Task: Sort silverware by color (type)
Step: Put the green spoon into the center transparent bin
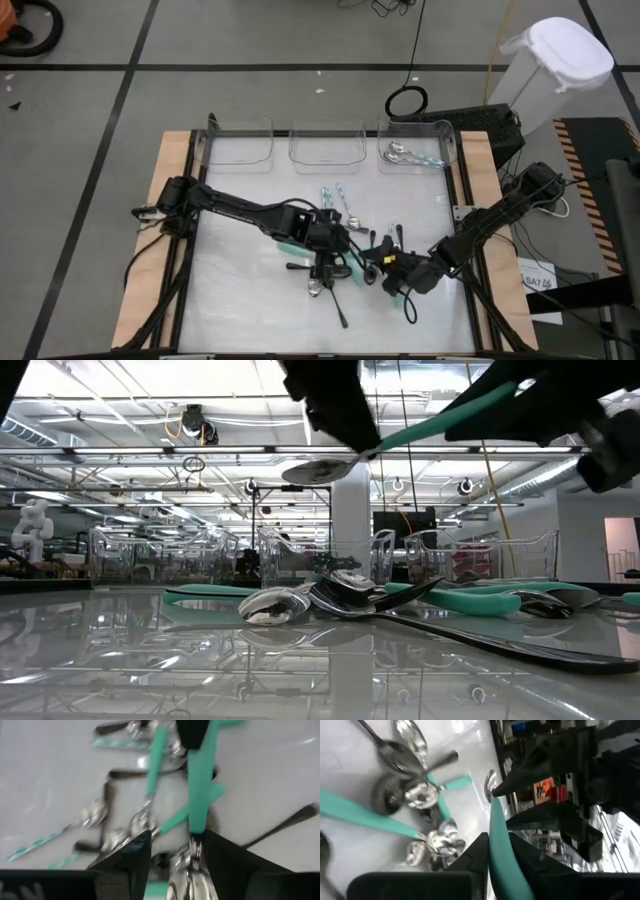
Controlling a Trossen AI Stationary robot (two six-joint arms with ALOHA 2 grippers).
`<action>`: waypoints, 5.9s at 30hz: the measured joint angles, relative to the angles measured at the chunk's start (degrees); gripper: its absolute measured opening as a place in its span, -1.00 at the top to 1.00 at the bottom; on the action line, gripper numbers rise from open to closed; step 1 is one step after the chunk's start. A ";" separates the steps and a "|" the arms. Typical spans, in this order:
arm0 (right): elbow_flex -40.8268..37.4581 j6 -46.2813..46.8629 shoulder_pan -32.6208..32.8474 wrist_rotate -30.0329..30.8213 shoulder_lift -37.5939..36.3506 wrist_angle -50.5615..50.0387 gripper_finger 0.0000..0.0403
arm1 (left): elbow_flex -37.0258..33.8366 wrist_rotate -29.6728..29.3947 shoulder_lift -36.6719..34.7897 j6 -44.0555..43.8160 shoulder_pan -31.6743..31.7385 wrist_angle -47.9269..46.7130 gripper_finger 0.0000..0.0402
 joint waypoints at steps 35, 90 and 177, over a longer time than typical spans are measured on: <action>0.15 -13.82 -28.44 -15.10 -8.27 2.11 0.78 | -55.83 -17.28 -54.80 -0.16 1.61 27.76 0.37; 25.56 -23.61 -64.32 -45.04 15.10 -9.94 0.78 | -67.71 -4.85 -44.34 11.65 9.33 56.10 0.37; 32.57 -10.63 -63.88 -34.27 16.51 -25.99 0.00 | -67.67 -4.78 -44.34 8.47 9.33 55.31 0.37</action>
